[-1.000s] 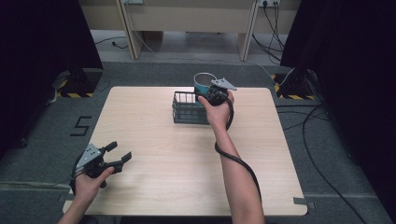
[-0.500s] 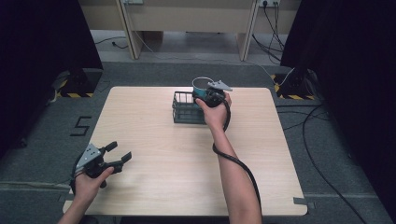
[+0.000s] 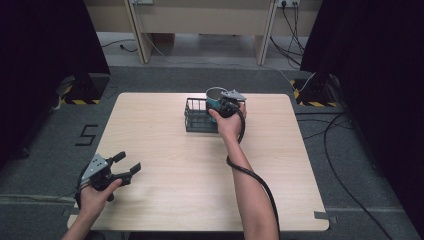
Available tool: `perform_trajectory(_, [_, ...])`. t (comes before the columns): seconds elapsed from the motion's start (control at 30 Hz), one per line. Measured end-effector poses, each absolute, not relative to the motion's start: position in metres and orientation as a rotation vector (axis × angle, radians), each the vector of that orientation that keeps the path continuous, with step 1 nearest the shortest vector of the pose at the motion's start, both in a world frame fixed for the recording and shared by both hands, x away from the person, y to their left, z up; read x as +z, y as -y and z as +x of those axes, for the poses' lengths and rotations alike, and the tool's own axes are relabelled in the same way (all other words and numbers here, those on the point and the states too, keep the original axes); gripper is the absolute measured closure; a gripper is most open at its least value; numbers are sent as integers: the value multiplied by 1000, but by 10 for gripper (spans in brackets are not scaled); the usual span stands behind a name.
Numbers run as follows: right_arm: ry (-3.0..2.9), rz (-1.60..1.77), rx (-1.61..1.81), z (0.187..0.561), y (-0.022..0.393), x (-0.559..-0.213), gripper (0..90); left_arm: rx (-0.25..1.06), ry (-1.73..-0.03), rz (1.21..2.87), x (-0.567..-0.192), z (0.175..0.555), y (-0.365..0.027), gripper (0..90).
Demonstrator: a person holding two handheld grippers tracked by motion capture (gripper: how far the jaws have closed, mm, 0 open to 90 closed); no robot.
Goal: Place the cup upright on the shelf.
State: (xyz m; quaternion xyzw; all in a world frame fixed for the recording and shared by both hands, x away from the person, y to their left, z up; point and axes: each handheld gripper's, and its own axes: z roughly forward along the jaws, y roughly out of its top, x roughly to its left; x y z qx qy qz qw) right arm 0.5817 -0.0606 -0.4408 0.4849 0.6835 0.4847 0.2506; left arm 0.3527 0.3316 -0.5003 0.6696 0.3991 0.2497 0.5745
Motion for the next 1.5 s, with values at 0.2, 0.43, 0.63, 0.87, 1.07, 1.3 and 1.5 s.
perform_trajectory(0.2, [-1892,1307,1309,578,60,-441,164,584,-934,1569,-500,353,-331,163])
perform_trajectory(0.43, [-1922,1306,1314,573,60,-444,155,585,-936,1571,-500,353,-331,160])
perform_trajectory(0.63, [-1916,1307,1335,568,64,-445,155,585,-935,1572,-501,353,-330,159])
perform_trajectory(0.87, [-1913,1286,1340,556,68,-440,154,585,-935,1574,-501,353,-330,158])
perform_trajectory(1.07, [-1916,1284,1332,546,75,-438,155,586,-934,1574,-501,353,-329,158])
perform_trajectory(1.3, [-1927,1272,1335,533,86,-436,155,587,-934,1577,-501,353,-329,158])
perform_trajectory(1.5, [-1920,1266,1348,520,95,-435,155,588,-935,1581,-501,353,-329,158])
